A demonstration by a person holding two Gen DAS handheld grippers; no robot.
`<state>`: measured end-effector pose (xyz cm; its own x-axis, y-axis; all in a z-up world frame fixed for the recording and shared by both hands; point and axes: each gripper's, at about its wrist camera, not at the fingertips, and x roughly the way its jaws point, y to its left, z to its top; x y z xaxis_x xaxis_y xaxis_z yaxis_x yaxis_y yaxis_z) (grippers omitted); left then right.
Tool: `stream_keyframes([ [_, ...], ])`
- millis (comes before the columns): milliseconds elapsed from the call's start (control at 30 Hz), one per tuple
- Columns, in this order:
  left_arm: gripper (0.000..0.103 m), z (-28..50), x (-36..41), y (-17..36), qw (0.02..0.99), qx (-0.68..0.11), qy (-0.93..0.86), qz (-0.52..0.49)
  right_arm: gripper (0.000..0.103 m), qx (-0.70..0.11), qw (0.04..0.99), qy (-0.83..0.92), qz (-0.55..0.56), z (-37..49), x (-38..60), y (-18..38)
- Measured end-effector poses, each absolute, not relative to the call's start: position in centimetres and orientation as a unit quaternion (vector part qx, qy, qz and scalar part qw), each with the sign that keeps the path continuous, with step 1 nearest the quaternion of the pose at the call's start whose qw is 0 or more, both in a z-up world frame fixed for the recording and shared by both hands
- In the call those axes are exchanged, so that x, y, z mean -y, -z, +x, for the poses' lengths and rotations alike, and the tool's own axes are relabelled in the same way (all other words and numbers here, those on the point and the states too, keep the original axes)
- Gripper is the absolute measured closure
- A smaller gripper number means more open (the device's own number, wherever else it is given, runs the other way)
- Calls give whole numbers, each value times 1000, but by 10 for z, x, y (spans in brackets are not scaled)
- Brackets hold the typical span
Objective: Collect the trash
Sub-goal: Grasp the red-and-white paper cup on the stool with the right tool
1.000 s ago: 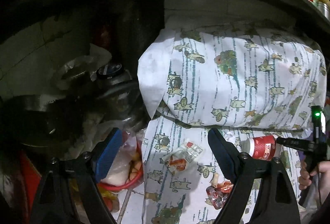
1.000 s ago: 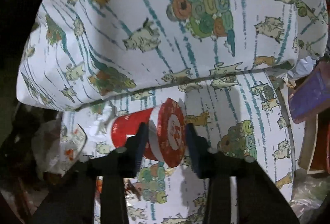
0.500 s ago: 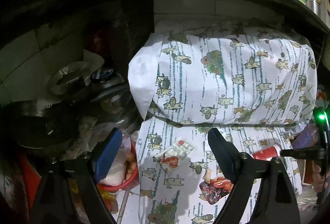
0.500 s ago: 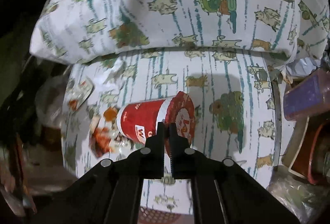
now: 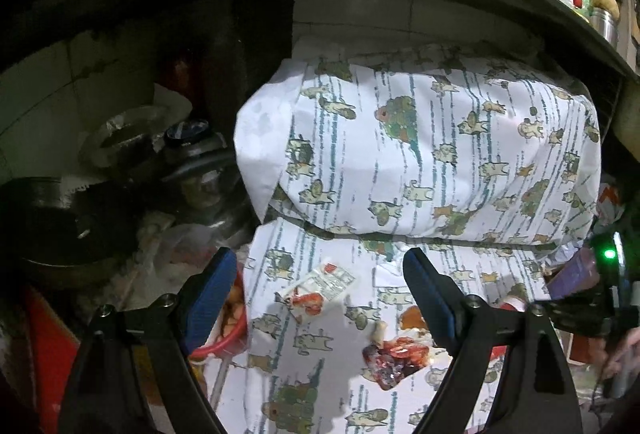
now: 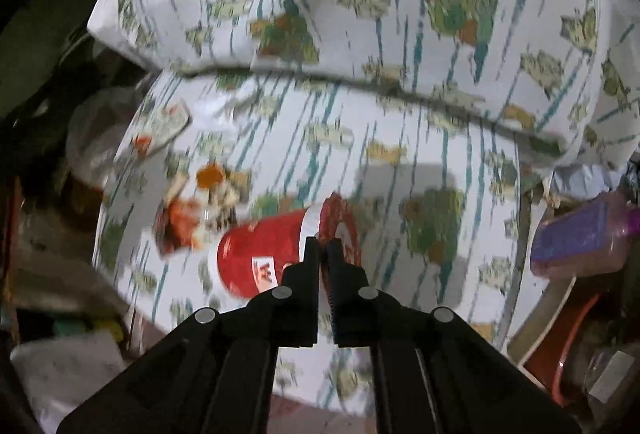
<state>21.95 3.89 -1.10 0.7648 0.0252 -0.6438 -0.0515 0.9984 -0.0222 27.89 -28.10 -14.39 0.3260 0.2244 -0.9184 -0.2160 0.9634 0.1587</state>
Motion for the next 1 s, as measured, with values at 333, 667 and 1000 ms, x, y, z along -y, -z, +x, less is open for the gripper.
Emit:
stream_keyframes([
  [333,16,226,-39,15,939,-343,-23,-9,11,-522,843,46,123,265,275,142],
  [667,16,226,-36,17,938,-345,-19,-9,9,-595,735,49,323,277,285,213],
  [1000,17,238,-40,34,926,-376,-15,-4,24,-578,797,-30,171,303,252,201],
])
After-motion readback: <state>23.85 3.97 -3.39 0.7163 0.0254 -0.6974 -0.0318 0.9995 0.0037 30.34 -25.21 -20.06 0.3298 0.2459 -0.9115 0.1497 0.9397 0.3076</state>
